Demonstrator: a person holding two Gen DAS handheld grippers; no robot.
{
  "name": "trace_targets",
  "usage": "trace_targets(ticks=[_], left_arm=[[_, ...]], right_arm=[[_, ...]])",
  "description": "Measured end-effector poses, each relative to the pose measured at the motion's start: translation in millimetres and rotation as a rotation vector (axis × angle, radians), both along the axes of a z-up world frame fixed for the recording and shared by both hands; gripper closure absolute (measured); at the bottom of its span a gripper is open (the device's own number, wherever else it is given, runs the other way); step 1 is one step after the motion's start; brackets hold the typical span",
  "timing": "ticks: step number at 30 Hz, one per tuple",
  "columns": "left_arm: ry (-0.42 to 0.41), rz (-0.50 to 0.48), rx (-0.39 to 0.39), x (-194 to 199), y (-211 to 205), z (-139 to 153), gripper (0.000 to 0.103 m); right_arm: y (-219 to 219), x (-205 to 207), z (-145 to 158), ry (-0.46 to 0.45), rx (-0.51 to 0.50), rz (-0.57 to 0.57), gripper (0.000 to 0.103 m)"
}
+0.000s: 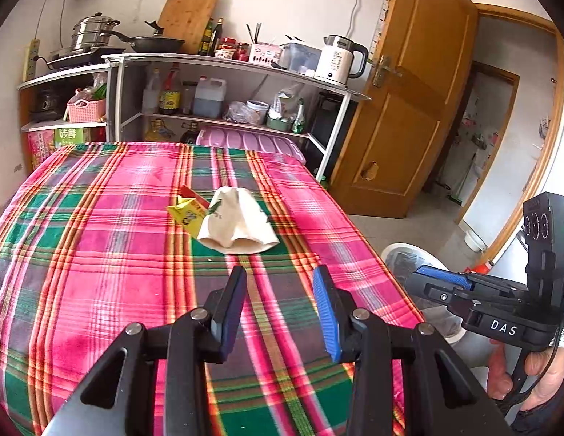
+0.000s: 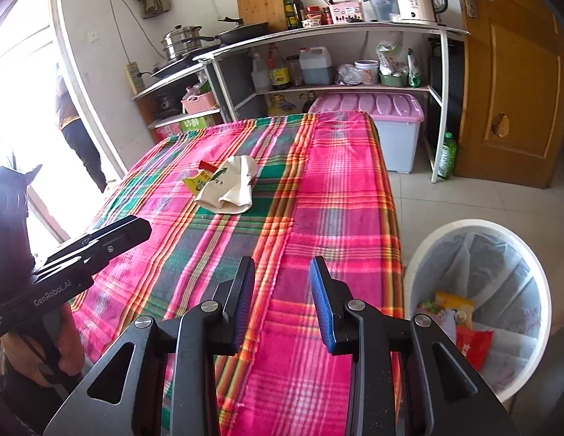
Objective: Collect trash
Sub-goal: 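Move both tools back over the cloth bag and yellow packet, then grasp the yellow packet with the left tool while the right tool grasps the white cloth bag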
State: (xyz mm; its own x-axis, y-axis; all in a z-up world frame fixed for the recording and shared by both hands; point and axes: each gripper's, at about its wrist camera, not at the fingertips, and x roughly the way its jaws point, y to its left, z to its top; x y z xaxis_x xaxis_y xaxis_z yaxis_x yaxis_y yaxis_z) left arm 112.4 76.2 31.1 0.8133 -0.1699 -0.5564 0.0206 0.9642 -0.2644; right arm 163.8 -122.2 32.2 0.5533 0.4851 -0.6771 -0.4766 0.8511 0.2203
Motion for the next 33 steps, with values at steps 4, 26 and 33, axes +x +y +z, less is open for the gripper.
trace_targets(ticks=[4, 26, 33], left_arm=[[0.006, 0.021, 0.002, 5, 12, -1, 0.062], [0.079, 0.077, 0.011, 79, 77, -8, 0.053], [0.109, 0.087, -0.001, 104, 89, -18, 0.052]], right_arm=[[13, 10, -3, 0.005, -0.002, 0.024, 0.07], [85, 94, -26, 0.07, 0.0, 0.124, 0.063], [103, 123, -42, 0.111, 0.003, 0.125, 0.063]])
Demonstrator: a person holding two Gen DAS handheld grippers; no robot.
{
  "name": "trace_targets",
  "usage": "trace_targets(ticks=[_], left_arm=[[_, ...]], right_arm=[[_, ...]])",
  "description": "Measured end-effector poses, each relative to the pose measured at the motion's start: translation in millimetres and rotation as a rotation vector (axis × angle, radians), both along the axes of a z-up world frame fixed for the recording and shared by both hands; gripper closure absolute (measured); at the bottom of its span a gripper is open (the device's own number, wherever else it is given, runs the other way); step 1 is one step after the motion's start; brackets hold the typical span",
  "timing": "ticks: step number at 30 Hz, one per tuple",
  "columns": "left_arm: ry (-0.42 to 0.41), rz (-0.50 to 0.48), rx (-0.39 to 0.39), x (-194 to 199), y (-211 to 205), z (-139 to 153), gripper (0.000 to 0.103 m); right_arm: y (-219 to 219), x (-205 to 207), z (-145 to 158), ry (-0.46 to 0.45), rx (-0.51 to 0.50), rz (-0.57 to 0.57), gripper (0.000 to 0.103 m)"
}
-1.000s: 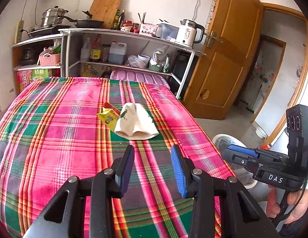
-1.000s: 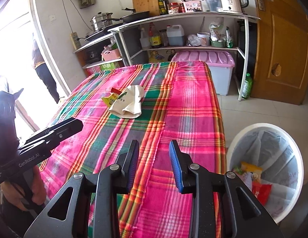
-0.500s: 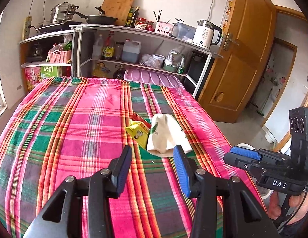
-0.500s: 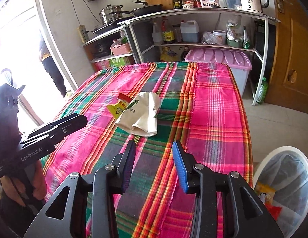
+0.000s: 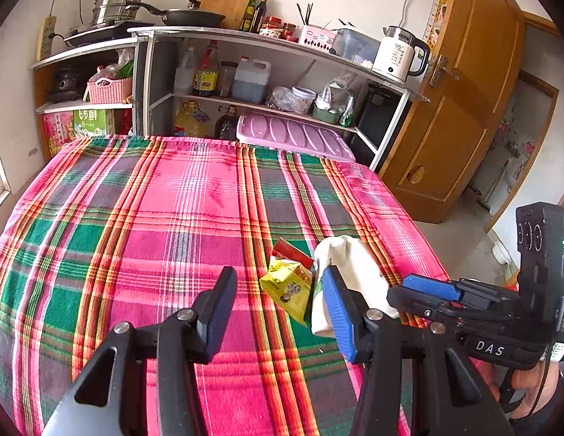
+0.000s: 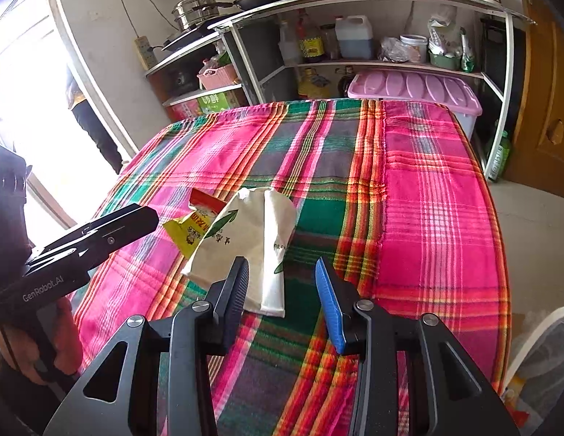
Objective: Collect trash
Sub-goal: 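Grasp the yellow packet with the left tool while the right tool grasps the white cloth bag, then carry the yellow packet and white cloth bag over the white bin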
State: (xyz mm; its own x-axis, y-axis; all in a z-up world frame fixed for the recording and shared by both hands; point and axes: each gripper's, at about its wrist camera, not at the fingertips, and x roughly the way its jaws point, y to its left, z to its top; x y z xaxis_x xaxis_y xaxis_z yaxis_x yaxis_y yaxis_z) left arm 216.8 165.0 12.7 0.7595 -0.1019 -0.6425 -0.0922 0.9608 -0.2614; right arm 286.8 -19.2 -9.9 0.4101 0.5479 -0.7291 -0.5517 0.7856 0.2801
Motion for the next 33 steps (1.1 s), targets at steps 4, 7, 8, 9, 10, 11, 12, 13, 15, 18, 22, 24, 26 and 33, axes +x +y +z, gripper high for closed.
trace_targets(ticks=[4, 7, 8, 9, 10, 11, 12, 13, 15, 18, 22, 24, 26, 33], left_arm=[[0.017, -0.006, 0.001, 9, 1, -6, 0.052], [0.03, -0.008, -0.007, 16, 3, -10, 0.051], [0.033, -0.009, -0.01, 19, 2, -11, 0.051], [0.037, -0.009, -0.014, 21, 2, -12, 0.05], [0.041, -0.01, -0.018, 23, 2, -14, 0.05], [0.046, -0.012, -0.022, 26, 2, -15, 0.05], [0.051, -0.013, -0.027, 28, 2, -17, 0.05], [0.058, -0.016, -0.031, 31, 1, -18, 0.05], [0.067, -0.023, -0.033, 35, -1, -20, 0.05], [0.079, -0.033, -0.028, 41, -7, -22, 0.049], [0.103, -0.039, -0.028, 47, -12, -27, 0.05], [0.126, -0.04, -0.013, 50, -16, -31, 0.05], [0.129, -0.048, -0.01, 50, -20, -34, 0.061], [0.098, -0.08, 0.017, 40, -38, -26, 0.066]], right_arm=[[7, 12, -9, 0.035, 0.01, 0.002, 0.063], [11, 16, -16, 0.052, 0.005, 0.012, 0.063], [11, 16, -17, 0.054, 0.007, 0.014, 0.064], [11, 16, -18, 0.053, 0.011, 0.017, 0.074], [11, 16, -18, 0.053, 0.013, 0.021, 0.083], [11, 16, -18, 0.055, 0.017, 0.026, 0.085], [11, 15, -17, 0.053, 0.018, 0.029, 0.087], [10, 14, -16, 0.048, 0.012, 0.029, 0.088], [7, 10, -15, 0.041, 0.007, 0.029, 0.09], [-3, 8, -13, 0.04, 0.009, 0.01, 0.091], [-19, 5, -8, 0.037, 0.017, -0.019, 0.093], [-26, 4, -6, 0.038, 0.022, -0.032, 0.094], [-34, 1, -4, 0.035, 0.023, -0.044, 0.094], [-52, -8, 0, 0.034, 0.042, -0.071, 0.095]])
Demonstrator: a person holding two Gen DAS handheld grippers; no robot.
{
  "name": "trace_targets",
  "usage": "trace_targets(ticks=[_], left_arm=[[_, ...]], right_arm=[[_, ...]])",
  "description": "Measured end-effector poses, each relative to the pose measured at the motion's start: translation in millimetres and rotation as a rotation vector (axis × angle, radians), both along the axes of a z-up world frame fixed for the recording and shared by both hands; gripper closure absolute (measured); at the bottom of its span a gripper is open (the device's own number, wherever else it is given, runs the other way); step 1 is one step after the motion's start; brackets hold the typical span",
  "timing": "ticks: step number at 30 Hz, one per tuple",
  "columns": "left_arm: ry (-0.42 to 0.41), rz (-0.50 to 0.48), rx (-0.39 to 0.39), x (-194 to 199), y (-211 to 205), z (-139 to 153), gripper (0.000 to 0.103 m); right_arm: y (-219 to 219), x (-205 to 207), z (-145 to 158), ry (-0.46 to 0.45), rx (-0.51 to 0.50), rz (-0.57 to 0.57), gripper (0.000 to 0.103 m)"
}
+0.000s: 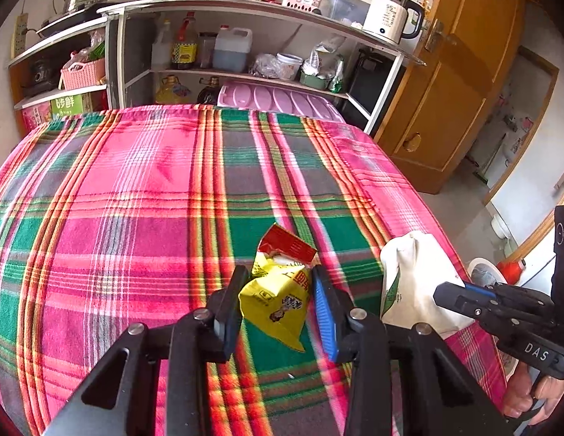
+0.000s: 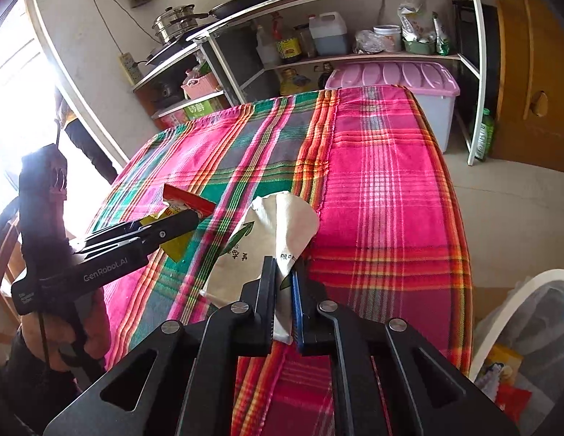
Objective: Collect trash
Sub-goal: 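Carry the yellow packet and white cloth bag over the white bin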
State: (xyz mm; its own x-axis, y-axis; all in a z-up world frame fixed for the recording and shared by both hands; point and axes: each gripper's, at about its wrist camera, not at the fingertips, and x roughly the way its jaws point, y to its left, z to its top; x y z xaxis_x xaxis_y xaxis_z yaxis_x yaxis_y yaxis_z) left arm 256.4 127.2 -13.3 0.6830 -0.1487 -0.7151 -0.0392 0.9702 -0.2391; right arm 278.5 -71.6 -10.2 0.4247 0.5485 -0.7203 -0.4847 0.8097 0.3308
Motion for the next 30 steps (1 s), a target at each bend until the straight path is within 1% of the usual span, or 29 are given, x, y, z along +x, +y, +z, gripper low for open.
trace_targets(ticks=[3, 7, 17, 25, 30], left_arm=[[-0.025, -0.012, 0.004, -11, -10, 8, 0.067], [-0.06, -0.028, -0.01, -30, -22, 20, 0.067], [-0.136, -0.083, -0.02, -79, -64, 47, 0.067], [-0.172, -0.126, -0.033, -110, -96, 58, 0.067], [-0.188, -0.15, -0.035, -123, -114, 62, 0.067]], right_arm=[[-9, -7, 6, -0.009, 0.013, -0.014, 0.095], [-22, -17, 14, -0.025, 0.026, -0.03, 0.095], [-66, -58, 35, -0.071, 0.038, -0.09, 0.095], [-97, -95, 44, -0.105, 0.041, -0.131, 0.095], [-116, -110, 45, -0.111, 0.041, -0.157, 0.095]])
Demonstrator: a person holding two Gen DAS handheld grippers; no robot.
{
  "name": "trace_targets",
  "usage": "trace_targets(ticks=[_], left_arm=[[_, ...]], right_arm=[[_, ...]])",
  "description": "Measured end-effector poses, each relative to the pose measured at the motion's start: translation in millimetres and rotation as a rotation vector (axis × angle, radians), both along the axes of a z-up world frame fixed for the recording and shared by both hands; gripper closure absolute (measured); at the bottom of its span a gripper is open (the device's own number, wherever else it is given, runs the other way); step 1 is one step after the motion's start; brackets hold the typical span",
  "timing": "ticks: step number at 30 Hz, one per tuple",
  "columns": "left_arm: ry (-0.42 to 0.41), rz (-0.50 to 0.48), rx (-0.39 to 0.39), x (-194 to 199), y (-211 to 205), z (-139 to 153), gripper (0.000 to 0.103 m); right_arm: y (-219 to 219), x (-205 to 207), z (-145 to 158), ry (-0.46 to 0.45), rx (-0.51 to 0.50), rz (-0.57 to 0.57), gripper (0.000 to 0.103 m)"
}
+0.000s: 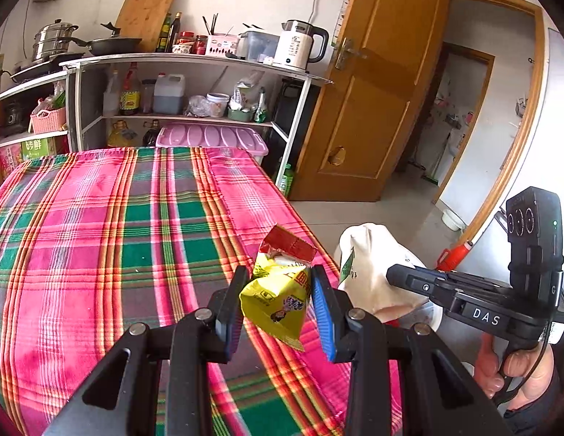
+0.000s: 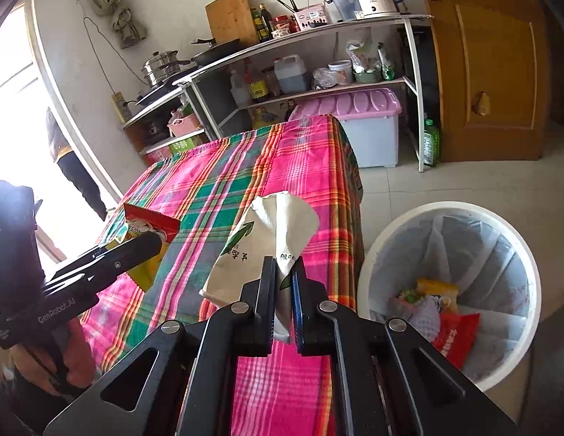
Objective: Collect trash
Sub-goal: 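Carry the yellow packet and white cloth bag over the white bin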
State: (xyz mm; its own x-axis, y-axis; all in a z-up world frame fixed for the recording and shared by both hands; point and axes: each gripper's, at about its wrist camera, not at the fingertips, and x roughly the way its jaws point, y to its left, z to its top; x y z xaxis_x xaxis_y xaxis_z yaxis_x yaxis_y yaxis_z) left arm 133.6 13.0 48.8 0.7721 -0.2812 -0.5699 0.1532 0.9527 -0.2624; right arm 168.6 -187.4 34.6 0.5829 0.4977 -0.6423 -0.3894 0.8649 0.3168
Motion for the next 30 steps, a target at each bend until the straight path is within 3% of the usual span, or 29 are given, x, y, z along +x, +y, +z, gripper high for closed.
trace_targets(ticks=[17, 30], left_arm=[[0.004, -0.06, 0.004, -11, -44, 0, 0.067], [0.028, -0.146, 0.016, 12, -91, -6, 0.067]], right_arm=[[-43, -24, -2, -0.012, 0.022, -0.062, 0.095], [-93, -22, -15, 0.016, 0.038, -0.168, 0.095]])
